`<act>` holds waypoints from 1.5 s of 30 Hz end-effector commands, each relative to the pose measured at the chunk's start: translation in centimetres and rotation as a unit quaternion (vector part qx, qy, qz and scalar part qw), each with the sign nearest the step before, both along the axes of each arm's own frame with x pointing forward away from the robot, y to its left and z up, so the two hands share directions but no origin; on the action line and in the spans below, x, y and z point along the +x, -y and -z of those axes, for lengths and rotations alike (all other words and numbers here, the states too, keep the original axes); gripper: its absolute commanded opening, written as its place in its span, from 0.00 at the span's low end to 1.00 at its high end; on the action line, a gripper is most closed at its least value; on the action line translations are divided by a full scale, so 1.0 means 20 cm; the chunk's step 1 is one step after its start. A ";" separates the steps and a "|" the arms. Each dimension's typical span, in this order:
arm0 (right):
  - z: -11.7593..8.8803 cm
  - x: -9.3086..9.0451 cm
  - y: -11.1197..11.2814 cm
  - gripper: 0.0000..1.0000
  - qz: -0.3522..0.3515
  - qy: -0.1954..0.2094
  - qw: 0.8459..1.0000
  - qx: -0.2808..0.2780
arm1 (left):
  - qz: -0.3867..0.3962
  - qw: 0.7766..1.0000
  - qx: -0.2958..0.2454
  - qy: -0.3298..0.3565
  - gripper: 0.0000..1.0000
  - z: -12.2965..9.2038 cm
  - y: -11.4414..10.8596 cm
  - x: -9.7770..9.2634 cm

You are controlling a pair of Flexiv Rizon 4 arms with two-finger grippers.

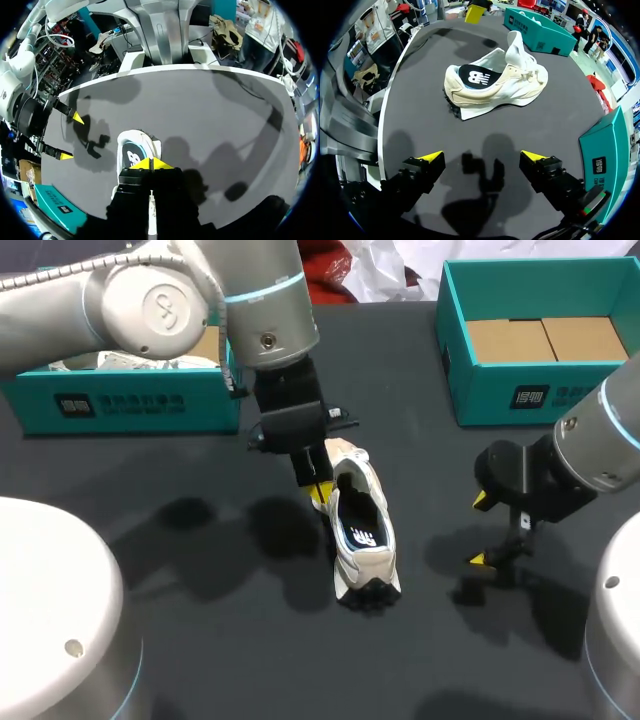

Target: Take the shoe out of the shoebox, open the shoe tongue, remove and reinsert the insole, then place the shoe into the shoebox

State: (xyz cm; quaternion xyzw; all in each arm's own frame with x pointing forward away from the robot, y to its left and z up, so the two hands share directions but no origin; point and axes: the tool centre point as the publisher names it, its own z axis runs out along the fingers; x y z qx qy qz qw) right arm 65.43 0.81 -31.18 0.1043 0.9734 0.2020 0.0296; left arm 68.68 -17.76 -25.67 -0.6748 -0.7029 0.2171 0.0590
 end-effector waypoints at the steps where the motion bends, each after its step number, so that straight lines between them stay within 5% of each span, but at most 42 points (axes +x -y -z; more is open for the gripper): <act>1: 0.00 -0.01 0.00 1.00 0.000 0.001 1.000 0.000 | 0.006 1.000 0.013 0.000 0.00 0.00 0.01 0.01; 15: 0.00 -0.01 0.00 1.00 0.000 0.001 1.000 0.000 | 0.056 0.998 0.018 0.004 0.00 0.28 0.11 -0.11; 34: 0.00 -0.01 0.00 1.00 0.000 0.001 1.000 0.000 | 0.053 0.998 0.025 0.033 0.00 0.43 0.18 -0.11; 45: 0.00 -0.01 0.00 1.00 0.000 0.001 1.000 0.000 | 0.045 0.998 0.027 0.037 0.00 0.40 0.20 -0.06</act>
